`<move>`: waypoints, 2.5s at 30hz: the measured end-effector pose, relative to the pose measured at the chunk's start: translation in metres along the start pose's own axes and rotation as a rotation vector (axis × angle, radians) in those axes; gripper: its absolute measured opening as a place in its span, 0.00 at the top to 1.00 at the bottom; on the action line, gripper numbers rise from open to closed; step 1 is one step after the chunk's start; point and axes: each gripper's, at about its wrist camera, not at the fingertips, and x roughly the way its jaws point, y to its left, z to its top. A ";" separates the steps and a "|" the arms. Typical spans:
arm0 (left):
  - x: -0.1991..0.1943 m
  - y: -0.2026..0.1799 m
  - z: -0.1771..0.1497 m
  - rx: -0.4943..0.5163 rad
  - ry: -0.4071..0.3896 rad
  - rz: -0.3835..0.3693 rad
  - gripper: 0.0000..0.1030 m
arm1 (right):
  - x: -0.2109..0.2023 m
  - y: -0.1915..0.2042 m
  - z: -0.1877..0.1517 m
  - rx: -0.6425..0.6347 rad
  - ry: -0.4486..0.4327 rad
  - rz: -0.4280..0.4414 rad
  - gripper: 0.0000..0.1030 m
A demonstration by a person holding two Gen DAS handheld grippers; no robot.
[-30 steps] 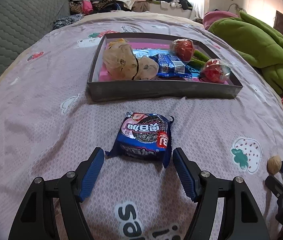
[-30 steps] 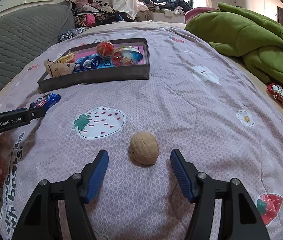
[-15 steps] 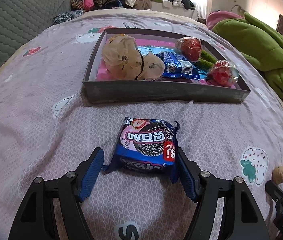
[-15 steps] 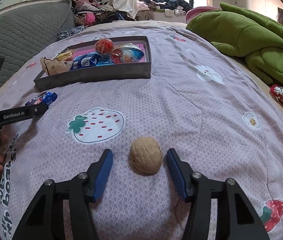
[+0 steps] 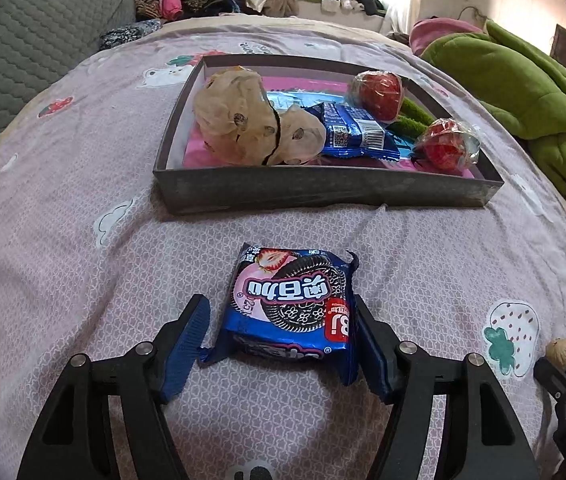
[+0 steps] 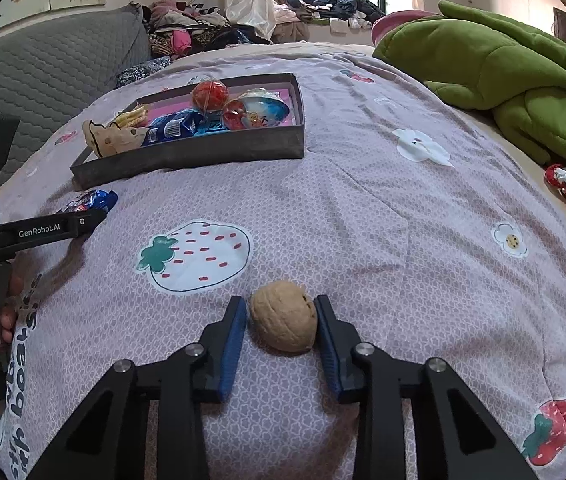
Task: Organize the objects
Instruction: 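Close the right gripper on the walnut while the left grasps the blue cookie packet, then carry the walnut and blue cookie packet toward the tray with both grippers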
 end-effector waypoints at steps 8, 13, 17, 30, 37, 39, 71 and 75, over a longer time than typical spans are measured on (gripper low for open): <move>0.000 -0.003 0.000 0.015 -0.014 -0.011 0.41 | -0.002 -0.002 -0.001 0.006 -0.001 0.008 0.70; -0.001 -0.003 0.000 0.014 -0.018 -0.020 0.46 | -0.003 0.000 0.000 -0.002 0.000 0.011 0.70; -0.003 -0.003 0.000 0.015 -0.024 -0.017 0.46 | -0.003 -0.001 -0.001 0.001 0.000 0.018 0.70; -0.029 -0.007 -0.004 0.010 -0.056 0.002 0.46 | -0.016 0.006 0.002 -0.019 -0.025 0.043 0.70; -0.058 -0.014 -0.009 0.012 -0.085 0.011 0.46 | -0.028 0.010 0.005 -0.036 -0.046 0.049 0.70; -0.066 -0.017 -0.010 0.016 -0.091 0.014 0.46 | -0.032 0.011 0.006 -0.039 -0.053 0.052 0.70; -0.131 -0.031 0.082 0.056 -0.236 0.055 0.46 | -0.066 0.054 0.133 -0.168 -0.217 0.121 0.70; -0.119 -0.025 0.108 0.051 -0.241 0.066 0.46 | -0.054 0.061 0.156 -0.186 -0.233 0.119 0.70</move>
